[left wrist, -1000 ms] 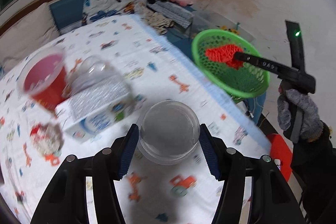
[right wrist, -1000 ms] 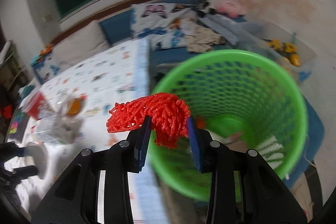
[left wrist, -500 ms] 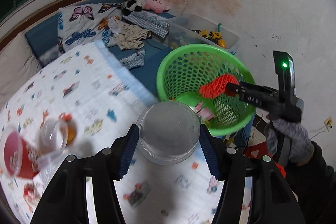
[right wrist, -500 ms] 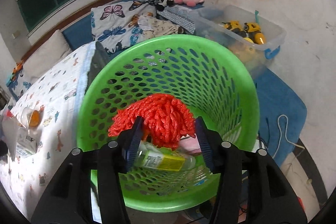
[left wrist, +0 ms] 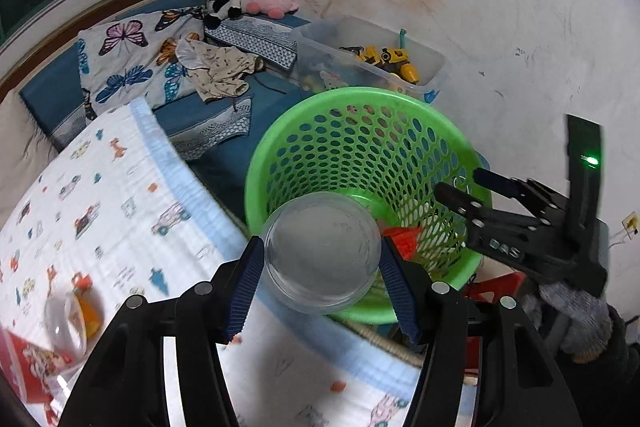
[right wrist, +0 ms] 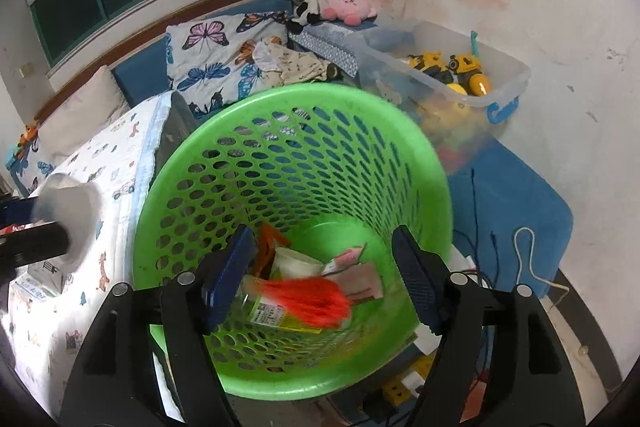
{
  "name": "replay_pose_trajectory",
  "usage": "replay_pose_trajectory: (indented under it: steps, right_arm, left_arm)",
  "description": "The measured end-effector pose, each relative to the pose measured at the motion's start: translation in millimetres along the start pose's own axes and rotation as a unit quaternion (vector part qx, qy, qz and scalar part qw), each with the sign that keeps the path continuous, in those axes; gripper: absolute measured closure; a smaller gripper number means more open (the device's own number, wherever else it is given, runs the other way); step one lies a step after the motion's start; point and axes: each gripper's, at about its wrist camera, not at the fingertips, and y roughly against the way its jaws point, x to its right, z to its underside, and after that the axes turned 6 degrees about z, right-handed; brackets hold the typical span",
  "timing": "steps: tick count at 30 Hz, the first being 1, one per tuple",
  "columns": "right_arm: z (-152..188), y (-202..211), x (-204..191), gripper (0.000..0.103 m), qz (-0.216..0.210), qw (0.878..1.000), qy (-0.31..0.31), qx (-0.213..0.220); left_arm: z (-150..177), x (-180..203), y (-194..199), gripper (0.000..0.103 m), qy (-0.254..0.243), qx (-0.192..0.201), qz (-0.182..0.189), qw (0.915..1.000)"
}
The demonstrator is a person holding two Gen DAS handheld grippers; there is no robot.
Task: Collect trash
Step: 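Carry the red ball and clear round lid to the green basket and open both tools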
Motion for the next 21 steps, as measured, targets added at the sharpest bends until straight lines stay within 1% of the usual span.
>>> replay_pose_trajectory:
  steps: [4, 10, 14, 17, 18, 21]
  right_arm:
    - [-1, 11, 13, 0.031, 0.0, 1.0, -0.016, 0.013]
    - [1, 26, 30, 0.031, -0.001, 0.999, -0.035, 0.024]
    - [4, 39, 39, 0.031, 0.005, 0.998, -0.043, 0.036]
    - [6, 48, 48, 0.031, 0.01, 0.998, -0.053, 0.044]
    - [7, 50, 50, 0.031, 0.009, 0.997, -0.056, 0.046]
    - [9, 57, 54, 0.031, 0.013, 0.997, -0.059, 0.052]
  left_arm:
    - [-9, 6, -23, 0.046, 0.002, -0.016, 0.004, 0.9999]
    - [-14, 23, -57, 0.046, -0.004, -0.043, 0.015, 0.999]
    - [-18, 39, -81, 0.046, -0.014, -0.061, 0.027, 0.9977]
    - [-20, 46, -96, 0.046, -0.006, -0.074, 0.044, 0.9963]
    - [-20, 48, -101, 0.045, -0.008, -0.077, 0.044, 0.996]
    - [-20, 51, -110, 0.034, -0.007, -0.082, 0.047, 0.9955]
